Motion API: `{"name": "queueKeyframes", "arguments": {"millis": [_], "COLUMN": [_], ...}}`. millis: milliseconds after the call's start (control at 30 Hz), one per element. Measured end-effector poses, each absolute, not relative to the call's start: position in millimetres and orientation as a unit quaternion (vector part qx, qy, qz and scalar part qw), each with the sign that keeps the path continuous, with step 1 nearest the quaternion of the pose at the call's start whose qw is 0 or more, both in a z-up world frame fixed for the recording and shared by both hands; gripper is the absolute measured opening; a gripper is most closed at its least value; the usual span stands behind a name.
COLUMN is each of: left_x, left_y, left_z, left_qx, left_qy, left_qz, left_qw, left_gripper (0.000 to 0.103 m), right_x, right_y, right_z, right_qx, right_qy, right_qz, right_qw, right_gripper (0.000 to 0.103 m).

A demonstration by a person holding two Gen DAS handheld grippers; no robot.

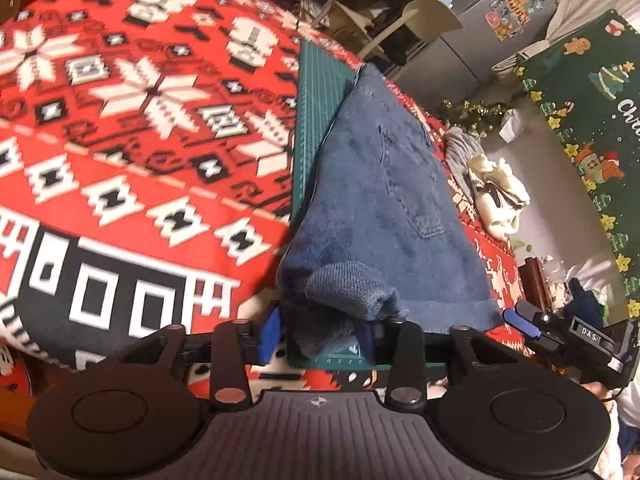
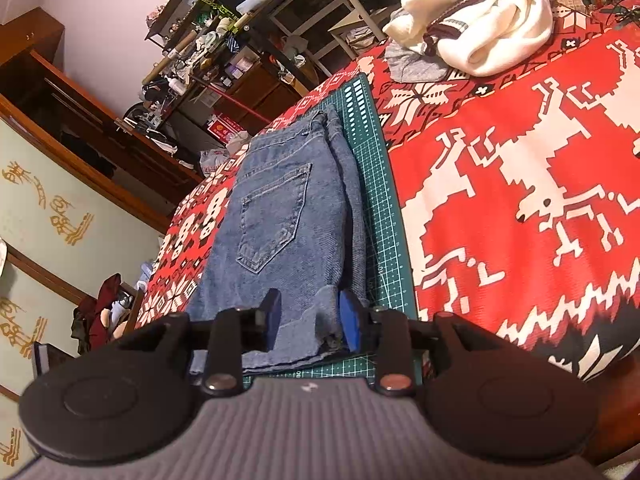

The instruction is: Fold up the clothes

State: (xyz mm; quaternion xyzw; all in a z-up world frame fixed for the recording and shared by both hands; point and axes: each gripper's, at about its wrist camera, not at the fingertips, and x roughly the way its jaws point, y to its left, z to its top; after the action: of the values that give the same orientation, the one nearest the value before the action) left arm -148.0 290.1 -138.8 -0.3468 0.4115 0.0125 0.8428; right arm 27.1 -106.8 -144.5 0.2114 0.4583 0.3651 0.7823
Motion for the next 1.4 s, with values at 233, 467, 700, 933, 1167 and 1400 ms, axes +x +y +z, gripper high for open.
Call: {"name": "queueKeyframes", "arguments": {"millis": [233, 467, 700, 933, 1167, 1400], "left_x": [-136, -144, -159, -161, -157, -155], "left_y": [272, 270, 280, 258, 219, 191], "left_z": [-135, -131, -132, -120, -123, -133], "left_qx": [-0.271, -0.235, -0.247, -0.187, -0.031, 0.115], "left_qy": [0.433, 0.429, 0.426, 0.413, 0.419, 0.388], "left_qz": [0.034, 0.045, 0.048, 0.029, 0.029, 0.07], "left_qw": [0.859, 0.871, 0.869, 0.891, 0.907, 0.912], "left_gripper": [0.045, 0.02, 0.015, 0.024, 0.038, 0.039], "right_x": [24, 25, 25, 26, 25, 20], "right_y": [-96, -98, -100, -104, -111, -113], "right_z": [-148, -151, -150, -143, -139, -140], "right_qx": [0.182, 0.166, 0.169, 0.18, 0.178, 0.168], "right_qy": [0.468, 0.469, 0.468, 0.462, 0.46, 0.462], "right_qz": [0.367, 0.349, 0.354, 0.362, 0.36, 0.36], "right_qw": [0.783, 0.794, 0.791, 0.789, 0.792, 0.793], "right_gripper": [0.036, 0.006, 0.006, 0.012, 0.013, 0.013]}}
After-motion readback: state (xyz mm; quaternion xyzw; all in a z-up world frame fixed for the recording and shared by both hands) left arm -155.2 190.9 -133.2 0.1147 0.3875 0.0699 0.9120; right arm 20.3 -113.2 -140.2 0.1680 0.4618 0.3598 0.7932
